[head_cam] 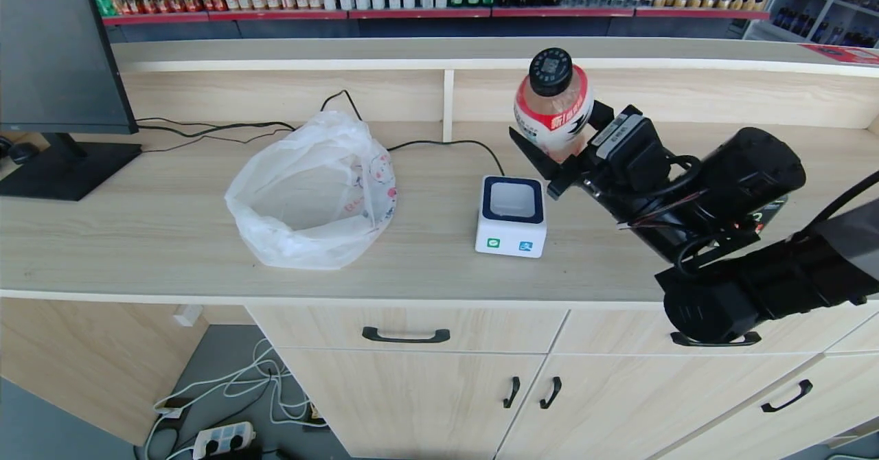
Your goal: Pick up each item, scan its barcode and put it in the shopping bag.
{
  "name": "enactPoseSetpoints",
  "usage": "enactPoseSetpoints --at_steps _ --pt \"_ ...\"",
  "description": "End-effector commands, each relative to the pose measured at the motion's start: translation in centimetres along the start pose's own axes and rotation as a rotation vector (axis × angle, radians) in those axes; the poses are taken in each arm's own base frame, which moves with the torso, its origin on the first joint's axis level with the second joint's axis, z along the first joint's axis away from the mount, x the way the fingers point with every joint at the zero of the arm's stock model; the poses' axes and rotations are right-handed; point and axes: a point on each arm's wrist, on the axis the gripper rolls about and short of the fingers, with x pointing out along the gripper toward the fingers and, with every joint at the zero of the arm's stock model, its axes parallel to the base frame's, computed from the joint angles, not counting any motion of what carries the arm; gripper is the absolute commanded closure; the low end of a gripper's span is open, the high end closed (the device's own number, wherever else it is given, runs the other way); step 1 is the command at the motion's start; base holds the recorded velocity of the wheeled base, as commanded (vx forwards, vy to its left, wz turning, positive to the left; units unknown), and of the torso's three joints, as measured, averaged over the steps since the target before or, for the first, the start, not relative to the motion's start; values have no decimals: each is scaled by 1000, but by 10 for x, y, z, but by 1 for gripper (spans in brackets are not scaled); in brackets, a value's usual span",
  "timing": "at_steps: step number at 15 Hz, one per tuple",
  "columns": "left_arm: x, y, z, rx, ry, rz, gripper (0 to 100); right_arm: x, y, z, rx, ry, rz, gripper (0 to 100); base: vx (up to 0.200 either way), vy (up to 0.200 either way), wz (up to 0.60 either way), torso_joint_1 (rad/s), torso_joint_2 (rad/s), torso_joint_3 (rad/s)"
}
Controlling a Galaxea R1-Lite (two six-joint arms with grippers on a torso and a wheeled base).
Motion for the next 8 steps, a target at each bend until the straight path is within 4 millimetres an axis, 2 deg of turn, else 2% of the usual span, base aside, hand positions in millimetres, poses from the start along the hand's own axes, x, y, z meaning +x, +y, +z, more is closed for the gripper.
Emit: enactPoseSetpoints --at_steps 1,5,8 --pt "0 0 0 0 1 1 0 -4 -4 25 34 4 -37 100 0 0 0 0 0 0" --pt "0 0 0 0 1 1 0 -18 -7 41 113 36 -54 100 0 0 0 0 0 0" --pt "0 0 0 0 1 1 0 -46 -10 51 280 186 -168 100 0 0 0 0 0 0"
